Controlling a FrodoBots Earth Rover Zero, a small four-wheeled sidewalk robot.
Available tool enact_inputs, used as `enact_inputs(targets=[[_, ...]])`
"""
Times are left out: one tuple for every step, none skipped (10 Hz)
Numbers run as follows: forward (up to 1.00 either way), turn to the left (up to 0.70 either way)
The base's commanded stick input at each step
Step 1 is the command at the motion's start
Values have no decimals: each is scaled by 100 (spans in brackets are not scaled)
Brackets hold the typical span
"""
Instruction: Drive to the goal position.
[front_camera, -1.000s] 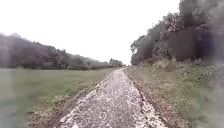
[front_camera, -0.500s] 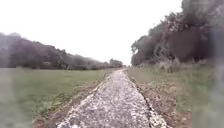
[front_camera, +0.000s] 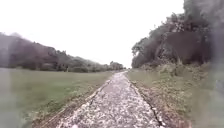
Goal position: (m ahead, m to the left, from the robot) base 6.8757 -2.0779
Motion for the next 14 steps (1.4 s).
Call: enact_inputs(targets=[[70,0],[70,0],[70,-19],[70,-28],[70,0],[70,0],[70,0],[70,0],[70,-26],[70,-28],[70,-31],[70,-18],[70,-4],[70,0]])
